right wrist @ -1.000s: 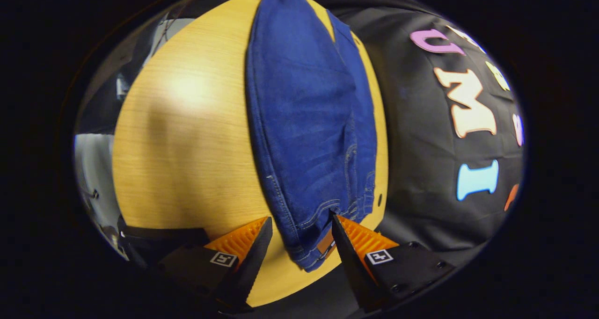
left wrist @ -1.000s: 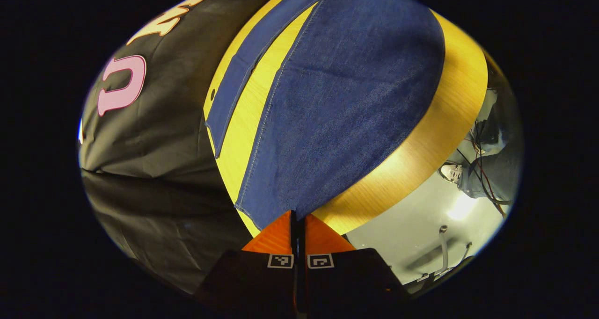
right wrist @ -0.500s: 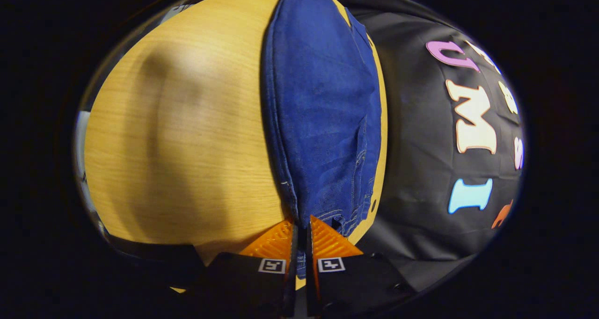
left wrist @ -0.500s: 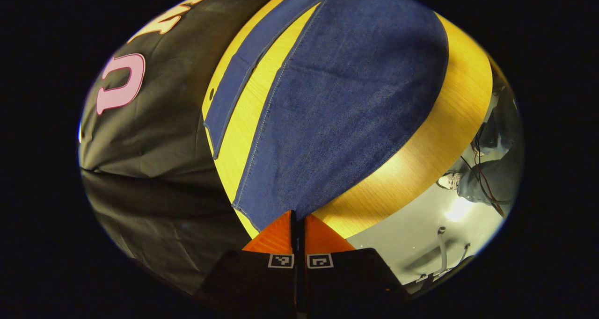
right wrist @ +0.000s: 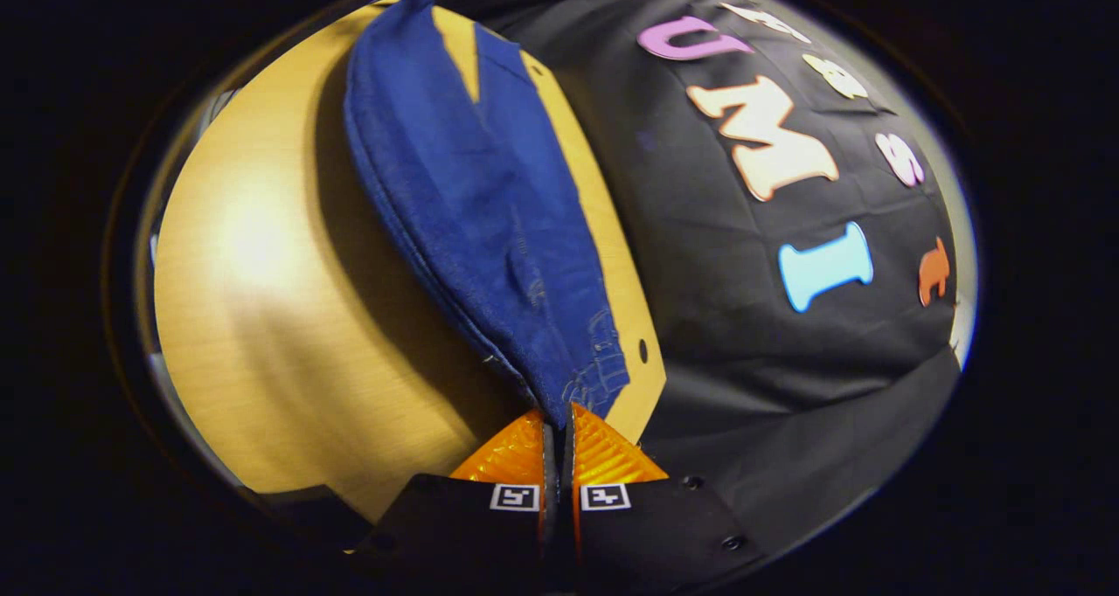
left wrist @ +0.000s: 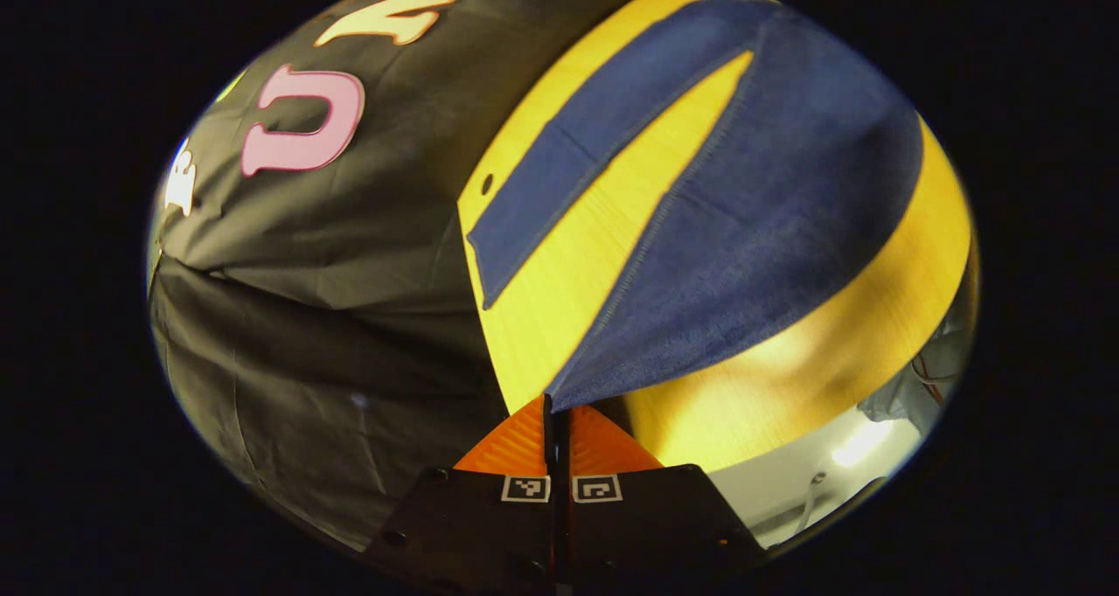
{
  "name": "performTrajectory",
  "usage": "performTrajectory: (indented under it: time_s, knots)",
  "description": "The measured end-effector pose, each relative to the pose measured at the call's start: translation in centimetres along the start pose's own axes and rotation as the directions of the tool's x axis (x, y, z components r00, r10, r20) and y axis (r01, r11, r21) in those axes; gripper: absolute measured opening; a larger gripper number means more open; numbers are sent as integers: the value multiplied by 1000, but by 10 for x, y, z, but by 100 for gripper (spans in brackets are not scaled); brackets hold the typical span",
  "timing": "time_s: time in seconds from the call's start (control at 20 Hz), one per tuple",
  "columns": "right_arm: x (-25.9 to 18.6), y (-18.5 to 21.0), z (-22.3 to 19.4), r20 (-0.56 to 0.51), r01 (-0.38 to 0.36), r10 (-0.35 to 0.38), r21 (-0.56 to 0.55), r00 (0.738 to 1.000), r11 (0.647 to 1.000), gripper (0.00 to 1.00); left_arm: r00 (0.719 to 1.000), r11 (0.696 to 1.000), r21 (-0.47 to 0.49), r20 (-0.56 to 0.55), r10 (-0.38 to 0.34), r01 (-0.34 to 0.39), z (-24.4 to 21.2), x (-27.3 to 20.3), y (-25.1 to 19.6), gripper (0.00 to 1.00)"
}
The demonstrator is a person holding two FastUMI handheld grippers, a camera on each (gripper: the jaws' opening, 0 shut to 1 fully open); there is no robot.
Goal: Grasp the waist and the cuffs of the jeans and fold them to make the two legs overlap; first hold the waist and fold one-third of the jeans toward the cuffs, then hold the cuffs and fold the remaining one-third in the same direction to finish folding.
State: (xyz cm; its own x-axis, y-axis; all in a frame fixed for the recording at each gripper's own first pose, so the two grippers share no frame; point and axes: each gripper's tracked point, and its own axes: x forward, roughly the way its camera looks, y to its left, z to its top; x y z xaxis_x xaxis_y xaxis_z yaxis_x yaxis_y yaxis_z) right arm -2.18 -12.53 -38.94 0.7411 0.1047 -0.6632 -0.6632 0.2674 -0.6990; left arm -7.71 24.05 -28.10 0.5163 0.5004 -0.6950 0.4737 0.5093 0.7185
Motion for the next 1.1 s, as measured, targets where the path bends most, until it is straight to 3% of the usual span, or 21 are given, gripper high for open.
performTrajectory:
  time_s: [0.25,0.55,0.75,1.1]
  knots:
    - [18,-52,23,-57,78,-68,184,996,980,3,999,997,-73,36,2,0,21,5,32,0]
    - [45,-84,40,-161,177,-143,217,976,960,3,994,996,-68,89,-59,65,54,46,62,0]
    - [63,-97,48,-219,209,-153,257,964,944,3,984,982,-137,134,-114,132,99,83,89,0]
    - [131,-112,55,-295,232,-125,362,947,903,3,964,963,-130,159,-213,234,176,171,101,0]
